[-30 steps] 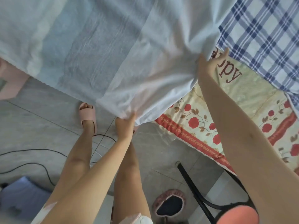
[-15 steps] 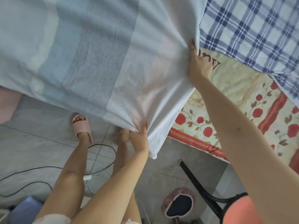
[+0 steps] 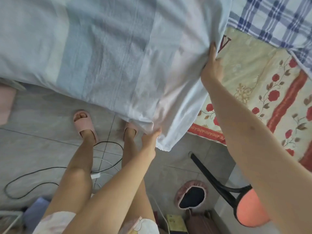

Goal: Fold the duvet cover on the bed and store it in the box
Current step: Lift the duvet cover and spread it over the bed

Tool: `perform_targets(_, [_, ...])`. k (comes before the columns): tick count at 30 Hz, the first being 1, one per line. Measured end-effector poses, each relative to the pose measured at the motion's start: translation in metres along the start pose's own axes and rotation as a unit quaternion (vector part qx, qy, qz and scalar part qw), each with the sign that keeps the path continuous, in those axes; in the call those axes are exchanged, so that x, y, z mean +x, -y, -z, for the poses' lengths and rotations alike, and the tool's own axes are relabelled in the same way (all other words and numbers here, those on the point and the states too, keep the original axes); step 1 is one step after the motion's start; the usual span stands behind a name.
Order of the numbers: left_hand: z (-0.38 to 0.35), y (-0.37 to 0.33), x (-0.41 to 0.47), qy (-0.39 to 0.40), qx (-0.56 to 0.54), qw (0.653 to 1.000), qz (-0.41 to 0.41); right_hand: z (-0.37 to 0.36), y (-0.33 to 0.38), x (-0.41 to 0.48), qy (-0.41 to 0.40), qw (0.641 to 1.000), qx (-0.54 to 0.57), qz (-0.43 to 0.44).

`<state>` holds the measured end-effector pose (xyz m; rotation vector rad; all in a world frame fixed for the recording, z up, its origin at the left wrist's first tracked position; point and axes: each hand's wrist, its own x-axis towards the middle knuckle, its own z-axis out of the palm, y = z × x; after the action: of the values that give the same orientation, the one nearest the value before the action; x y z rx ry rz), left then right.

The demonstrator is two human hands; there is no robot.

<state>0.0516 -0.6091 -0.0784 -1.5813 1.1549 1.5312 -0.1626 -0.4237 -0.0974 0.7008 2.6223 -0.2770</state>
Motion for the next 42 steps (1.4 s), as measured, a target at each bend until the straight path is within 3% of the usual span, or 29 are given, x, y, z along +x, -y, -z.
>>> perform_targets(4, [0.049, -0.032, 0.022, 0.099, -0.157, 0.982, 0.037, -0.032, -0.002, -0.066, -0.063, 0.997, 0.023, -0.048])
perform_targets(8, [0.072, -0.042, 0.034, 0.136, -0.311, 0.938, 0.072, -0.072, -0.008, -0.145, -0.039, 0.997, 0.063, -0.014])
perform_targets(11, [0.065, -0.039, 0.031, 0.152, -0.331, 0.930, 0.056, -0.093, -0.011, -0.193, -0.072, 0.965, 0.212, -0.134])
perform_targets(12, [0.062, -0.035, 0.031, 0.149, -0.329, 0.930, 0.064, -0.097, -0.011, -0.207, -0.064, 0.936, 0.287, -0.193])
perform_targets(15, [0.063, -0.017, 0.022, 0.146, -0.296, 0.938, 0.110, -0.112, -0.021, -0.249, 0.049, 0.793, 0.512, -0.327])
perform_targets(19, [0.077, -0.003, 0.000, 0.162, -0.186, 0.958, 0.146, -0.126, -0.025, -0.276, 0.234, 0.703, 0.585, -0.331])
perform_targets(22, [0.083, -0.004, -0.012, 0.162, -0.147, 0.962, 0.164, -0.129, -0.020, -0.287, 0.307, 0.585, 0.659, -0.359])
perform_targets(24, [0.084, -0.007, -0.018, 0.146, -0.118, 0.970, 0.157, -0.133, -0.016, -0.292, 0.274, 0.532, 0.713, -0.364])
perform_targets(27, [0.090, -0.017, -0.017, 0.110, -0.086, 0.983, 0.122, -0.130, -0.005, -0.296, 0.135, 0.471, 0.774, -0.402])
perform_targets(30, [0.108, -0.034, -0.006, 0.094, -0.112, 0.985, 0.096, -0.120, -0.002, -0.303, 0.022, 0.479, 0.763, -0.434])
perform_targets(35, [0.131, -0.055, -0.002, 0.037, -0.166, 0.984, 0.060, -0.109, -0.018, -0.305, -0.062, 0.543, 0.693, -0.470])
perform_targets(39, [0.139, -0.055, 0.004, -0.054, -0.125, 0.991, 0.015, -0.115, -0.027, -0.307, -0.090, 0.531, 0.662, -0.521])
perform_targets(42, [0.135, -0.058, 0.003, -0.098, -0.110, 0.989, 0.008, -0.121, -0.030, -0.308, -0.085, 0.546, 0.629, -0.547])
